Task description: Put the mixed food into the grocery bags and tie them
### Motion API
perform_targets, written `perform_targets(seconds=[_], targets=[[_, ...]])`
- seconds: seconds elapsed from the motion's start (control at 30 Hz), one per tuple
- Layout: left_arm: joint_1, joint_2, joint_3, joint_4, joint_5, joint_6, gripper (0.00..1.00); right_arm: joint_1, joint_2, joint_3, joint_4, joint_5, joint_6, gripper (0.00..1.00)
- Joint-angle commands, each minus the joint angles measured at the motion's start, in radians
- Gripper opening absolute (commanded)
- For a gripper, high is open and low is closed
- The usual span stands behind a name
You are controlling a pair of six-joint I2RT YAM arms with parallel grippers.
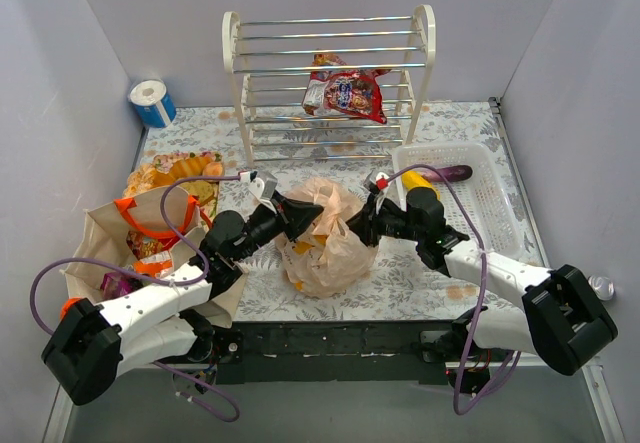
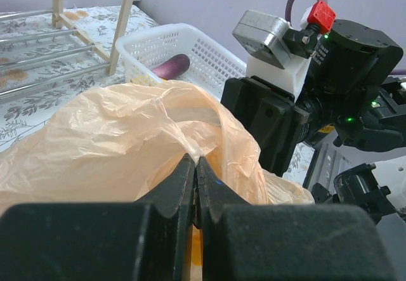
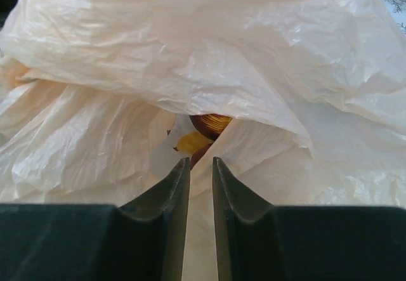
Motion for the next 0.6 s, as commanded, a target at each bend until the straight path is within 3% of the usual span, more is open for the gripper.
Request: perform_targets(seconds=[0.0,0.2,0.43,0.57], targets=[[0.003,-0.019,0.004,0.035,0.011,0.022,0.0,0.0,-0.001,0.004,0.029,-0.084,-0.009,0.24],[0.003,0.018,-0.019,0.106,0.025,-0.015,0.0,0.004,0.085,0.025,0.216,-0.207,0.043,0.19],[0.003,0.063,-0.05,0.169,-0.006,0.005,0.0,0.006,0.134,0.014,0.469,-0.24,0.186,0.19],[0.003,0.069,-0.059,0.181,-0.018,0.014,0.0,0.009,0.168,0.024,0.532,-0.244,0.221,0.19]])
